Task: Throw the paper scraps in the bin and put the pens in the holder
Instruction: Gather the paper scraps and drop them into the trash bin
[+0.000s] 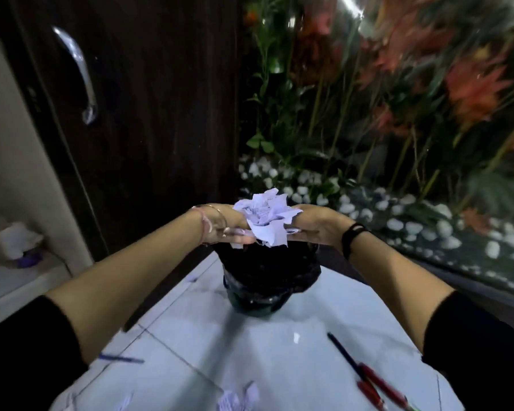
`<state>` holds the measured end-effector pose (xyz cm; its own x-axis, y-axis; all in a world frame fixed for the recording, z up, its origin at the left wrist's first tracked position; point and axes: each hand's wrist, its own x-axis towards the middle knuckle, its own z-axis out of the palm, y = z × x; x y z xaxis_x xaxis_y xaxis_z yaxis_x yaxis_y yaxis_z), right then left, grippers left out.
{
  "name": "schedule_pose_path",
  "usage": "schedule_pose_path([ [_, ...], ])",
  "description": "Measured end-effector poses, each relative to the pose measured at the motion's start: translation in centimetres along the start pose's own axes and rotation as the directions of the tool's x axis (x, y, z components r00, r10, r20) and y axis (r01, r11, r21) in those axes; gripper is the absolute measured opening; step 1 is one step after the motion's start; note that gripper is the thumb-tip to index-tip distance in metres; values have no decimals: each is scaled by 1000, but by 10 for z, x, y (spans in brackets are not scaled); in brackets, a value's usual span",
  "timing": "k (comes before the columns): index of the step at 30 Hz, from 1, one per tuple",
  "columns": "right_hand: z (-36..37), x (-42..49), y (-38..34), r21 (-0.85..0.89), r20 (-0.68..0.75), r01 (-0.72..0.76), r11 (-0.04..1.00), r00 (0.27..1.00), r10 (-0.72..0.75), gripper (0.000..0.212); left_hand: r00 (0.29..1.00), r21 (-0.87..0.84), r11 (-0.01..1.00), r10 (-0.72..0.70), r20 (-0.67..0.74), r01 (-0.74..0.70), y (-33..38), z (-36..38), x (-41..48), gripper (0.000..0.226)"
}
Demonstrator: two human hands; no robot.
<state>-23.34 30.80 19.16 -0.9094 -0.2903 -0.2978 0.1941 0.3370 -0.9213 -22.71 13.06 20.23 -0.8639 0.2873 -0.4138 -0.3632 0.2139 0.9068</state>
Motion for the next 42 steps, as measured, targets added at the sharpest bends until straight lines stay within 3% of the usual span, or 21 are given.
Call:
schedule_pose_path([
  [4,-5,36,6,-48,-52,-63,997,997,61,20,997,-34,999,-34,-64,31,-1,6,38,23],
  [7,0,53,18,-41,-89,-134,990,987,130,13,988,71,996,-38,-147,49,-10,14,59,29],
  [9,0,63,26,-26,-165,-174,984,972,168,35,977,188,982,25,-212,16,-13,16,64,17],
  [12,-5,66,27,-62,-253,-203,977,950,182,63,974,220,975,63,-220,-13,-13,14,70,53],
  [14,-5,57,23,-36,-278,-191,981,945,174,52,978,193,981,63,-200,-24,-15,12,68,41],
  [16,-4,47,20,-38,-317,-138,990,941,119,22,970,147,988,79,-230,-46,-18,12,65,24],
  [18,1,35,22,-49,-337,-49,998,941,30,7,954,104,989,131,-268,-106,-22,14,58,24],
  [23,42,-8,38,-87,-247,165,982,952,-182,11,945,127,970,232,-231,-207,-54,16,14,25],
  [27,91,-42,87,-138,-164,197,971,962,-218,8,946,181,962,240,-216,-203,-120,8,-40,23],
  [29,115,-51,128,-198,-100,195,961,971,-218,7,926,230,960,226,-303,-159,-172,-3,-65,15],
  [32,144,-63,191,-369,-41,186,911,976,-216,13,833,333,941,230,-502,-59,-259,-15,-103,8],
  [34,162,-68,225,-411,-12,164,897,983,-185,32,795,352,935,182,-579,42,-313,-16,-131,25],
  [39,207,-70,273,-563,-17,107,819,990,-142,64,786,483,857,169,-595,182,-406,-5,-180,66],
  [42,235,-83,279,-693,102,285,663,948,-301,76,791,644,736,261,-553,208,-427,6,-181,81],
])
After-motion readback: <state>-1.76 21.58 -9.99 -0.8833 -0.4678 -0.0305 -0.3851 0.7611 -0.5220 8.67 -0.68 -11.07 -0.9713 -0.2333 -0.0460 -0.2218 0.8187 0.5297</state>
